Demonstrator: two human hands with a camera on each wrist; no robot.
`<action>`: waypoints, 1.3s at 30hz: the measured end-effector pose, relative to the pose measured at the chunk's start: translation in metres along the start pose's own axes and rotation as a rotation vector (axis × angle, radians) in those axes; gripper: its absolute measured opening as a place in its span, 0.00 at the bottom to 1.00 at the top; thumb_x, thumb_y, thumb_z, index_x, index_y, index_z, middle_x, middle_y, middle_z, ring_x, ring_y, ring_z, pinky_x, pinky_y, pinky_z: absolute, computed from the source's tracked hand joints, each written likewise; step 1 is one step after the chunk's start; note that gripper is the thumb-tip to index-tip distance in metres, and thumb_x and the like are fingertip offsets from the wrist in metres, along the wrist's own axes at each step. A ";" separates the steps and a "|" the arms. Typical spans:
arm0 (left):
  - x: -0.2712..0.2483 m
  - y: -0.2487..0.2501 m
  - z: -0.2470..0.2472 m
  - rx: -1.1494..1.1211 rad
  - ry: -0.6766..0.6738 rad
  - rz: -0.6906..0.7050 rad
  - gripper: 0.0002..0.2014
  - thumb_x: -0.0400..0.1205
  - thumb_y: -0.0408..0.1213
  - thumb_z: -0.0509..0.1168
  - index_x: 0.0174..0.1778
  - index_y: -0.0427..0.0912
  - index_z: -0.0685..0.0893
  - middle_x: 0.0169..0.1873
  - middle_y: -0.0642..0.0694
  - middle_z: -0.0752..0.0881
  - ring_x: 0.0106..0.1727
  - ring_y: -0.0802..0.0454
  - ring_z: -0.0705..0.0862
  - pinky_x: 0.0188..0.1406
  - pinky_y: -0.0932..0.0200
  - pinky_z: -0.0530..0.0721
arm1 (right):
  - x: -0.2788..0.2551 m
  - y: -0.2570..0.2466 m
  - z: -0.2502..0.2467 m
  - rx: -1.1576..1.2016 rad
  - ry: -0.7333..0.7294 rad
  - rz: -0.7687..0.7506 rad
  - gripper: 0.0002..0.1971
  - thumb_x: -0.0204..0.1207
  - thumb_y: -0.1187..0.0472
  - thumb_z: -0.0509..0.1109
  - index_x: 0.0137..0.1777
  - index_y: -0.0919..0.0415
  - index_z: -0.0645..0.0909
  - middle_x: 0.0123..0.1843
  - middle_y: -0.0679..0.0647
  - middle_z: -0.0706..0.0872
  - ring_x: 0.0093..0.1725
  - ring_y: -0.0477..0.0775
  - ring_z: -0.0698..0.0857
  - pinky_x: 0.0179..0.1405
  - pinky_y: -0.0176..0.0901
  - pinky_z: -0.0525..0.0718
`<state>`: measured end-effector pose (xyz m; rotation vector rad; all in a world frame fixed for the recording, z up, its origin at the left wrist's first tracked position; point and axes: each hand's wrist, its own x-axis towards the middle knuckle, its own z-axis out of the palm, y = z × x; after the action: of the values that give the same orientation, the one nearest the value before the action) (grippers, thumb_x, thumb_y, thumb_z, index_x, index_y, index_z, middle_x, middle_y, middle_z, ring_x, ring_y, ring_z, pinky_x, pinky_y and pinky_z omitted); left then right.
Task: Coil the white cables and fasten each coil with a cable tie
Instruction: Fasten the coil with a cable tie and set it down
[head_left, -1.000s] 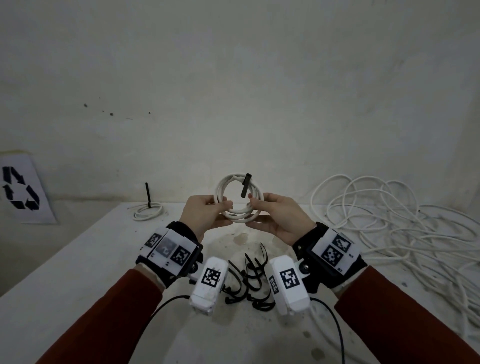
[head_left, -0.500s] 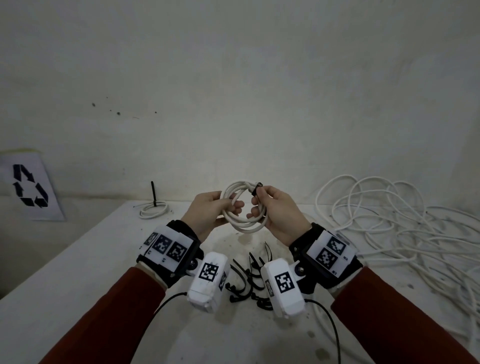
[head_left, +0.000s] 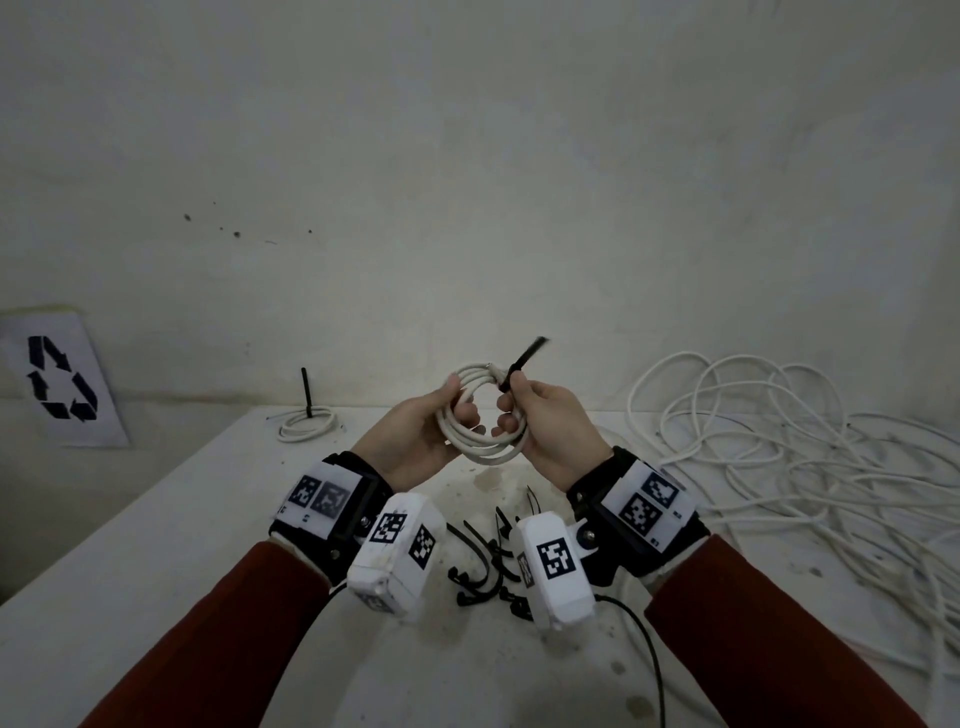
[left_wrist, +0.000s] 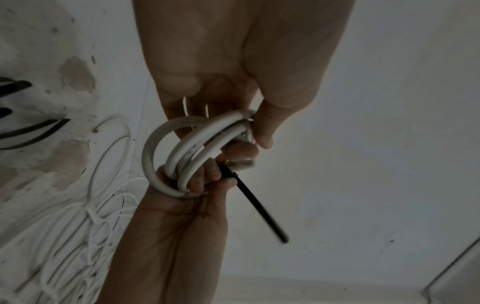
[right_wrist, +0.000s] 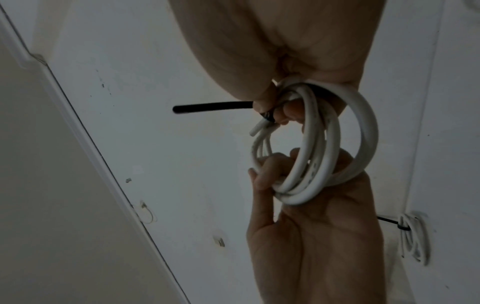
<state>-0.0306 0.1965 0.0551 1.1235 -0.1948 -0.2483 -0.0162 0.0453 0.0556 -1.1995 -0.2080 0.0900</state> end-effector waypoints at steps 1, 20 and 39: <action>0.000 0.000 0.001 0.001 -0.020 0.006 0.16 0.80 0.50 0.59 0.37 0.41 0.82 0.23 0.51 0.77 0.33 0.54 0.76 0.49 0.59 0.76 | 0.000 0.001 -0.001 0.013 -0.010 0.010 0.13 0.88 0.59 0.57 0.46 0.65 0.78 0.32 0.53 0.74 0.20 0.44 0.71 0.33 0.43 0.76; 0.008 -0.005 0.008 0.877 0.343 0.414 0.06 0.82 0.38 0.66 0.44 0.44 0.87 0.29 0.50 0.88 0.27 0.54 0.85 0.30 0.64 0.81 | -0.001 0.003 -0.013 0.080 -0.060 0.061 0.13 0.89 0.60 0.53 0.49 0.64 0.77 0.29 0.53 0.72 0.20 0.46 0.71 0.27 0.40 0.81; 0.059 -0.003 -0.078 0.302 0.560 0.122 0.11 0.79 0.21 0.64 0.56 0.32 0.79 0.41 0.34 0.85 0.31 0.43 0.88 0.32 0.54 0.90 | 0.094 0.035 0.018 -0.206 0.024 0.344 0.14 0.76 0.78 0.58 0.57 0.63 0.73 0.52 0.61 0.84 0.38 0.60 0.82 0.42 0.56 0.84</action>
<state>0.0470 0.2457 0.0216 1.4303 0.2045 0.2160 0.0739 0.0912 0.0395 -1.4332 0.0135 0.3616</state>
